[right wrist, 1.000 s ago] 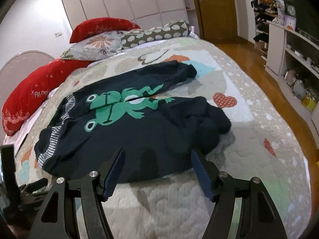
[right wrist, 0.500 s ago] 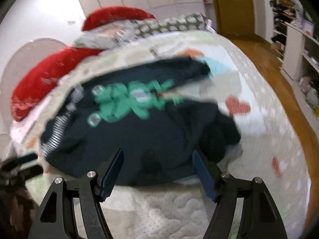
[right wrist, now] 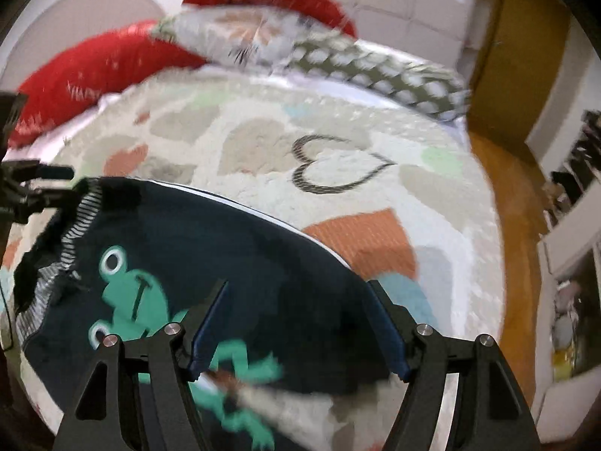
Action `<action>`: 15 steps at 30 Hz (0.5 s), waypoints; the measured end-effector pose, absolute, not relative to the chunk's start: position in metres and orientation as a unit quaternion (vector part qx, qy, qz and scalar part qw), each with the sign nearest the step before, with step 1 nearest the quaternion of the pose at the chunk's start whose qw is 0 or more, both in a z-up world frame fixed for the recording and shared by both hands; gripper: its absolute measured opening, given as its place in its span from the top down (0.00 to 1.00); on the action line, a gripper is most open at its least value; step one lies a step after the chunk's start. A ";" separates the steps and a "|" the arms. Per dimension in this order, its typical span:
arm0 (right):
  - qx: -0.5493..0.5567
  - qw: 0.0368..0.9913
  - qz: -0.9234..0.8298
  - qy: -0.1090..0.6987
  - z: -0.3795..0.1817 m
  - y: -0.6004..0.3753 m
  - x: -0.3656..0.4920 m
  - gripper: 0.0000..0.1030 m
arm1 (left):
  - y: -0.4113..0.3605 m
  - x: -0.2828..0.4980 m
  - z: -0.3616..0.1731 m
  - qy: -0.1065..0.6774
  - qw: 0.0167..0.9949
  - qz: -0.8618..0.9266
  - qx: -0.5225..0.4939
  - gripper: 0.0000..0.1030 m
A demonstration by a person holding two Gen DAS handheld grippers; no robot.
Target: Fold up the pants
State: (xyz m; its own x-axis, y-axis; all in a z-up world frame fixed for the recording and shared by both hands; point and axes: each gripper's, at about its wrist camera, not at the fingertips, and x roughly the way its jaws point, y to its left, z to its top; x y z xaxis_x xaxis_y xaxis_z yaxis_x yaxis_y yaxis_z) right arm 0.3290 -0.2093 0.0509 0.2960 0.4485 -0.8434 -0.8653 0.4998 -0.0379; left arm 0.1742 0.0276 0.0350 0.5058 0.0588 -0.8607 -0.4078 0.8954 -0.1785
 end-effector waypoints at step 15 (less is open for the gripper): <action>-0.325 0.699 0.459 0.442 -0.008 -0.135 0.356 0.49 | 0.023 0.232 -0.006 0.571 0.807 0.099 -0.111 0.56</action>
State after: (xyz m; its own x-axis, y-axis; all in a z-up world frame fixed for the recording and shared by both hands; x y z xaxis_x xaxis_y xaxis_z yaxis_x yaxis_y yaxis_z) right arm 0.3556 -0.1348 -0.0075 0.1885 0.3542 -0.9160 -0.9288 0.3672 -0.0491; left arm 0.2320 0.0231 -0.0059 0.3288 0.0330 -0.9438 -0.2868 0.9557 -0.0665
